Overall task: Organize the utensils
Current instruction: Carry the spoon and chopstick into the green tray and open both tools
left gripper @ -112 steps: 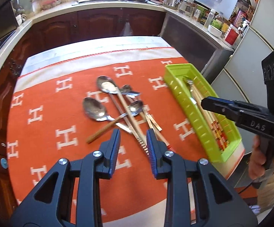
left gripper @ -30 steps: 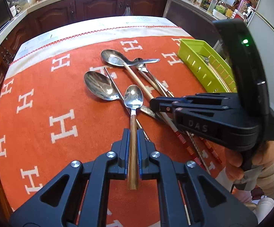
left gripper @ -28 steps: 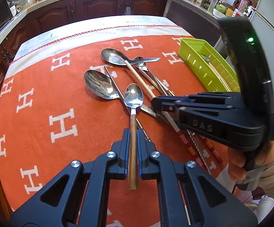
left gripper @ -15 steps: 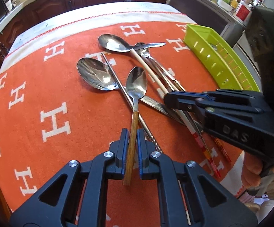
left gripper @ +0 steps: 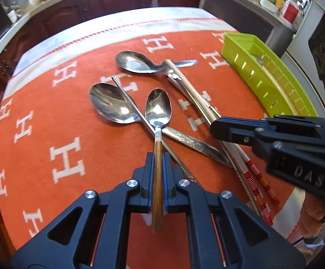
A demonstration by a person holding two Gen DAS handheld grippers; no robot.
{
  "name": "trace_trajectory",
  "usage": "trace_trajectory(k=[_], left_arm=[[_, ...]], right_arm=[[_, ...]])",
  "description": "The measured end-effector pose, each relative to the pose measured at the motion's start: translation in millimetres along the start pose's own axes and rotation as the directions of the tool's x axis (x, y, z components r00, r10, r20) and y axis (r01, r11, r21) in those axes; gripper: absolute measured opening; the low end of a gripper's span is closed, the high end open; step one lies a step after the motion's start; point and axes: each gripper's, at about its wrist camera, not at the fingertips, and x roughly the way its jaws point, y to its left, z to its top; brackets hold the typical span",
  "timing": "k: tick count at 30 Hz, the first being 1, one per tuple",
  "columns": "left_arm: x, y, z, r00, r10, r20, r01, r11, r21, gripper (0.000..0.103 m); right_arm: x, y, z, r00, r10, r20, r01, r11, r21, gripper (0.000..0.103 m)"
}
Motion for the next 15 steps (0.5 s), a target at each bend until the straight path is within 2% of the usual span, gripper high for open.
trace_trajectory(k=[3, 9, 11, 15], left_arm=[[-26.5, -3.2, -3.0, 0.998, -0.043, 0.040, 0.045, 0.998, -0.043, 0.004], [-80.0, -39.9, 12.0, 0.985, -0.106, 0.136, 0.113, 0.993, -0.043, 0.004], [-90.3, -59.8, 23.3, 0.979, -0.126, 0.159, 0.134, 0.990, -0.036, 0.004], [-89.3, -98.4, 46.6, 0.976, -0.136, 0.171, 0.145, 0.989, -0.042, 0.004]], right_arm=[[-18.8, -7.7, -2.5, 0.999, 0.034, 0.019, -0.035, 0.999, 0.039, 0.005], [-89.7, -29.2, -2.1, 0.992, 0.063, 0.110, -0.073, 0.994, 0.086, 0.005], [-117.2, -41.4, 0.6, 0.989, 0.039, 0.139, -0.054, 0.993, 0.101, 0.005], [-162.6, -68.5, 9.5, 0.982, -0.068, 0.178, 0.048, 0.992, 0.118, 0.005]])
